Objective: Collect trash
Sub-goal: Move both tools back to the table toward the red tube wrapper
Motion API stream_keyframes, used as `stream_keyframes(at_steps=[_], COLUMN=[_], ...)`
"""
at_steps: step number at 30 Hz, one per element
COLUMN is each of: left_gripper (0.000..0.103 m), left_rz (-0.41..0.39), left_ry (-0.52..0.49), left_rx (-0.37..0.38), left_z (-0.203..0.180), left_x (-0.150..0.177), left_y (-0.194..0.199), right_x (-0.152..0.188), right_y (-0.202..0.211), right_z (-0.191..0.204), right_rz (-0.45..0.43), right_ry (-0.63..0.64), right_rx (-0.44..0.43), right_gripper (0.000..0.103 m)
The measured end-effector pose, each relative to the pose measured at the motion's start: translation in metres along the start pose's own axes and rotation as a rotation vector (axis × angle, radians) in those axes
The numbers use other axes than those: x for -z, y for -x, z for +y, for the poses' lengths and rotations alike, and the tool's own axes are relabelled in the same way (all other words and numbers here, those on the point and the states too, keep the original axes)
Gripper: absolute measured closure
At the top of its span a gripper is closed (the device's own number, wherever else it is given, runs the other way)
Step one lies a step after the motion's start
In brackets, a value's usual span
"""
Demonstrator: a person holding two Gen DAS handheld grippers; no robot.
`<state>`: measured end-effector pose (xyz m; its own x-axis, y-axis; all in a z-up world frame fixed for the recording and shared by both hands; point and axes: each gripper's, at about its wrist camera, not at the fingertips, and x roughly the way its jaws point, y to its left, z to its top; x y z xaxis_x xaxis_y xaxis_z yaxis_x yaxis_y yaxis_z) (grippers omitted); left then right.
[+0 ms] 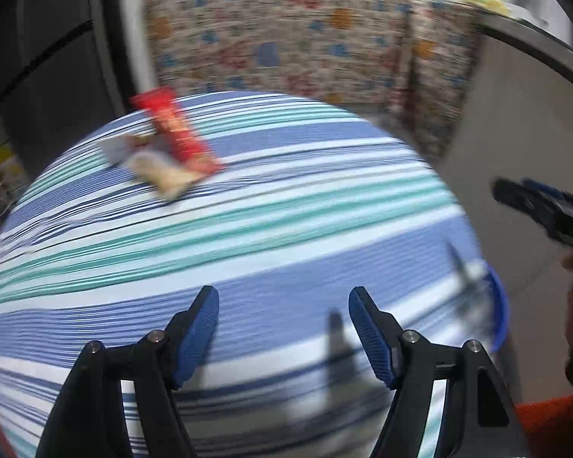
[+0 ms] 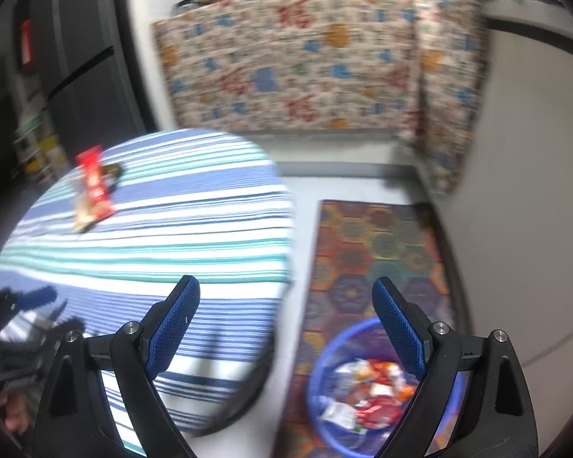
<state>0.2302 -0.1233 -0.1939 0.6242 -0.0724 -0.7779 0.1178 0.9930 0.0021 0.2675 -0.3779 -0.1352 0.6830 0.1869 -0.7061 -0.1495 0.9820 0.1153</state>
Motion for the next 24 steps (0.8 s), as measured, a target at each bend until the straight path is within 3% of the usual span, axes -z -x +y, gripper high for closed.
stream_keyframes(at_steps=[4, 12, 16, 21, 24], left_gripper=[0.031, 0.031, 0.025, 0.025, 0.025], left_rz=[0.006, 0.035, 0.03, 0.031, 0.013], left_ry=[0.047, 0.068, 0.081, 0.078, 0.15], left_rx=[-0.065, -0.087, -0.073, -0.058, 0.012], left_z=[0.032, 0.055, 0.062, 0.066, 0.083], left_x=[0.0, 0.0, 0.003, 0.001, -0.004], left_y=[-0.003, -0.017, -0.019, -0.018, -0.012], right_x=[0.0, 0.009, 0.015, 0.023, 0.021], right_y=[-0.019, -0.049, -0.06, -0.072, -0.073], right_z=[0.048, 0.1, 0.11, 0.126, 0.131], right_rz=[0.028, 0.094, 0.133, 0.171, 0.174], right_ry=[0.095, 0.227, 0.254, 0.297, 0.294], right_rx=[-0.053, -0.088, -0.103, -0.107, -0.117], right_gripper=[0.011, 0.011, 0.011, 0.011, 0.011])
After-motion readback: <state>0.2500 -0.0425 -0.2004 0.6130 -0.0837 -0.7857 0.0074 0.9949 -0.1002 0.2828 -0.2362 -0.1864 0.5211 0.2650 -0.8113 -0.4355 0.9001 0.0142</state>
